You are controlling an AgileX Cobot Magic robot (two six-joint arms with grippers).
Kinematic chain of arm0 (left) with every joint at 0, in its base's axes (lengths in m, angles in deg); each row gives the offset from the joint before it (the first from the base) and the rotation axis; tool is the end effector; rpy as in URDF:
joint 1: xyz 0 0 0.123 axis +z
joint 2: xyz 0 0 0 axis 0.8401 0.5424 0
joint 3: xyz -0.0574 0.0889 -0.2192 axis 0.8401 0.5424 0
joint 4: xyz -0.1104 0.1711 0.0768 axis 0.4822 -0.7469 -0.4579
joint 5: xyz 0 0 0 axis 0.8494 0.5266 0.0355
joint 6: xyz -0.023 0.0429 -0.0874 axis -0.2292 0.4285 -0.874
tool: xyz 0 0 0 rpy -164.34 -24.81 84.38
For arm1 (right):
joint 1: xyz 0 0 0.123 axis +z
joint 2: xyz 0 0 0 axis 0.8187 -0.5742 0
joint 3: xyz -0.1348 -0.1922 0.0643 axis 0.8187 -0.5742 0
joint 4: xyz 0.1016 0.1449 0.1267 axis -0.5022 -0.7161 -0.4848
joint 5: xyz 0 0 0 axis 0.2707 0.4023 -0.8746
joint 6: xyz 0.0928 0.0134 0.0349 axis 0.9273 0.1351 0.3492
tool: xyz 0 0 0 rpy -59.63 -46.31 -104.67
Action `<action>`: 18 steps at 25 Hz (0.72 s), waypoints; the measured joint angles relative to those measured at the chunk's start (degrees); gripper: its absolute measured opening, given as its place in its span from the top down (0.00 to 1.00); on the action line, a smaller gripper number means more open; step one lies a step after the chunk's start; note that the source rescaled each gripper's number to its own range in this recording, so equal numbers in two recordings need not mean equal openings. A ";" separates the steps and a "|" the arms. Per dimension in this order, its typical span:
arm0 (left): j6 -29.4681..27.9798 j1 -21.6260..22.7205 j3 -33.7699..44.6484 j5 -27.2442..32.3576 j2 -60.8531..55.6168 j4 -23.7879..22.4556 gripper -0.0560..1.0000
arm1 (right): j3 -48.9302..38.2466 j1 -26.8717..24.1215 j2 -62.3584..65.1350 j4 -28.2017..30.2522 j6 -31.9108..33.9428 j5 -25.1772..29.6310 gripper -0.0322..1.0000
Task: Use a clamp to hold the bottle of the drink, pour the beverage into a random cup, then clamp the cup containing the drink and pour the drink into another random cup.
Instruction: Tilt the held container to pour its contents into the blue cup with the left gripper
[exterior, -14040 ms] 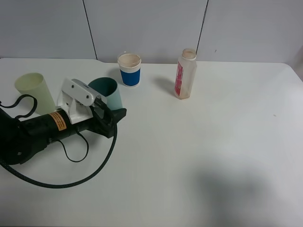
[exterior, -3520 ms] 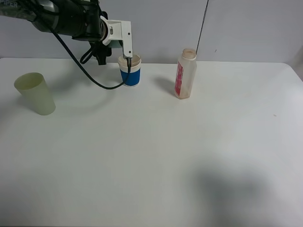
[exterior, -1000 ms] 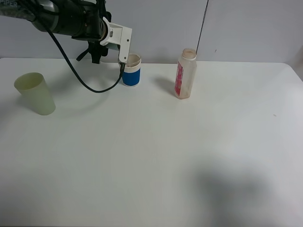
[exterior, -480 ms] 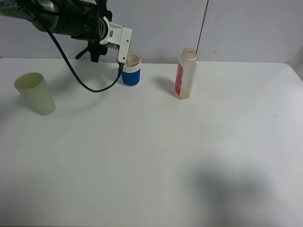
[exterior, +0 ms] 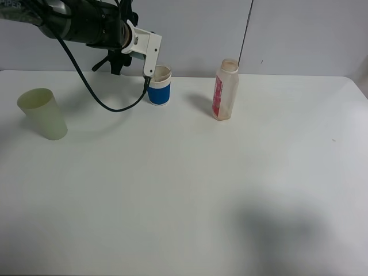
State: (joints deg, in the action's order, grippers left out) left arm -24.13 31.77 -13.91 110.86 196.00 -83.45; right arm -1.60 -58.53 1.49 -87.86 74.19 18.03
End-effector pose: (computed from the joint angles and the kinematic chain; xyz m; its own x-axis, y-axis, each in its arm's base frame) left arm 0.4142 -0.1543 0.1699 0.1155 0.9690 0.2183 0.4905 -0.2468 0.8358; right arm 0.0253 -0.0040 0.2543 -0.5274 0.0656 -0.8471 0.1003 0.9948 0.0145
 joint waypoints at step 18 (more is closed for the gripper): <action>1.55 -0.06 0.00 0.01 0.00 -6.02 0.94 | 0.00 0.00 0.00 0.00 0.00 0.00 0.00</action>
State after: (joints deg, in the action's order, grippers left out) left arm -22.57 31.71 -13.91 110.87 196.00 -89.47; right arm -1.60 -58.53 1.49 -87.86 74.19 18.03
